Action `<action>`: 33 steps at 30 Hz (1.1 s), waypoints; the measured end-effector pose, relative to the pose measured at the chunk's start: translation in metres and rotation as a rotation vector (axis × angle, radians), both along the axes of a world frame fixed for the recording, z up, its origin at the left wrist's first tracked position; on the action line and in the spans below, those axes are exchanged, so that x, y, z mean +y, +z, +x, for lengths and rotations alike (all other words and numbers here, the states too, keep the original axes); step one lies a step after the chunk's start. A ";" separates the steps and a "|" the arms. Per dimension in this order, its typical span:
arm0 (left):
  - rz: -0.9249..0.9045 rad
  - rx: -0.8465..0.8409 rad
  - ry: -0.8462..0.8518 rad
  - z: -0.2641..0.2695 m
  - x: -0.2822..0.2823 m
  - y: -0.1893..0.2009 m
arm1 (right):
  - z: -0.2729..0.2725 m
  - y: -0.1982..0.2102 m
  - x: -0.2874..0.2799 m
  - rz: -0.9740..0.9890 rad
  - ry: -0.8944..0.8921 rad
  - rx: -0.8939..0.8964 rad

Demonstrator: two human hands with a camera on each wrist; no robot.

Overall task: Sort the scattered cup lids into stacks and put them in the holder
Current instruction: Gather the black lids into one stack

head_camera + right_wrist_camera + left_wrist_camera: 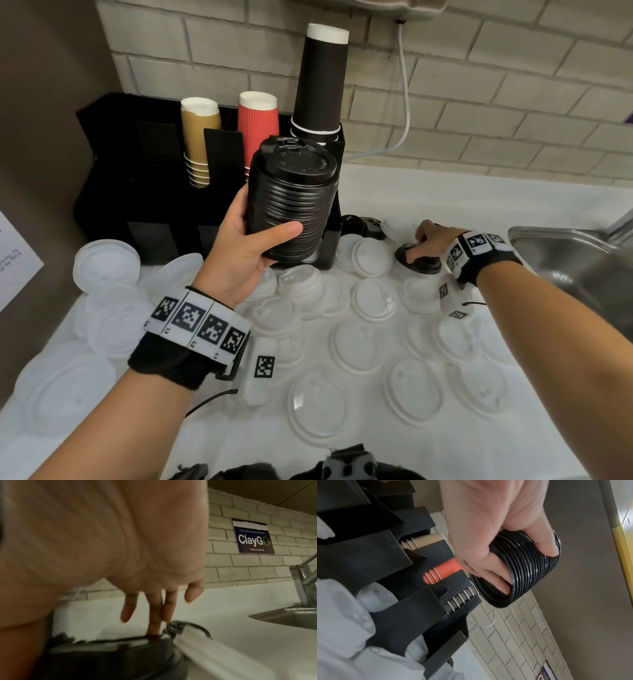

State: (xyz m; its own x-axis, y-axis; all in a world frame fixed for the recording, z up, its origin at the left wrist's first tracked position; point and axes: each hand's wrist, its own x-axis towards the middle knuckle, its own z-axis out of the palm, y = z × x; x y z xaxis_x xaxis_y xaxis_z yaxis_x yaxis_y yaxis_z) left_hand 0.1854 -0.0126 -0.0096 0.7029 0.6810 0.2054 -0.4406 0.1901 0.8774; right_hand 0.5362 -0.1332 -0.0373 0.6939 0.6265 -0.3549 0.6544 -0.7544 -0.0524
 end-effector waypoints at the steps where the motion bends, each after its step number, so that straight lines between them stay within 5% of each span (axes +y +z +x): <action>1: -0.006 0.002 -0.005 0.000 -0.001 -0.001 | -0.004 0.010 -0.002 0.003 0.018 0.086; 4: -0.027 0.012 -0.013 -0.001 -0.003 -0.006 | -0.023 0.036 -0.007 0.161 0.103 0.332; 7: -0.047 0.027 -0.022 0.001 -0.007 -0.015 | -0.056 0.060 -0.010 0.523 0.214 0.546; 12: -0.054 0.051 -0.025 0.005 -0.014 -0.021 | -0.127 0.098 -0.008 0.997 0.444 0.707; 22: 0.053 0.124 0.007 0.001 -0.017 -0.020 | -0.184 0.135 0.000 0.828 0.689 0.332; 33: 0.109 0.148 -0.027 -0.001 -0.018 -0.015 | -0.193 0.148 0.004 0.700 0.712 0.307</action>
State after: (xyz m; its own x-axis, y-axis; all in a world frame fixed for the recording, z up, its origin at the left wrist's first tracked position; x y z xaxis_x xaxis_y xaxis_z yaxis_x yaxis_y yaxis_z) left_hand 0.1846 -0.0306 -0.0242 0.7484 0.6410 0.1702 -0.3015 0.1003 0.9482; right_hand 0.3430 -0.1289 0.1111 0.0251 0.9889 0.1467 0.8203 0.0635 -0.5684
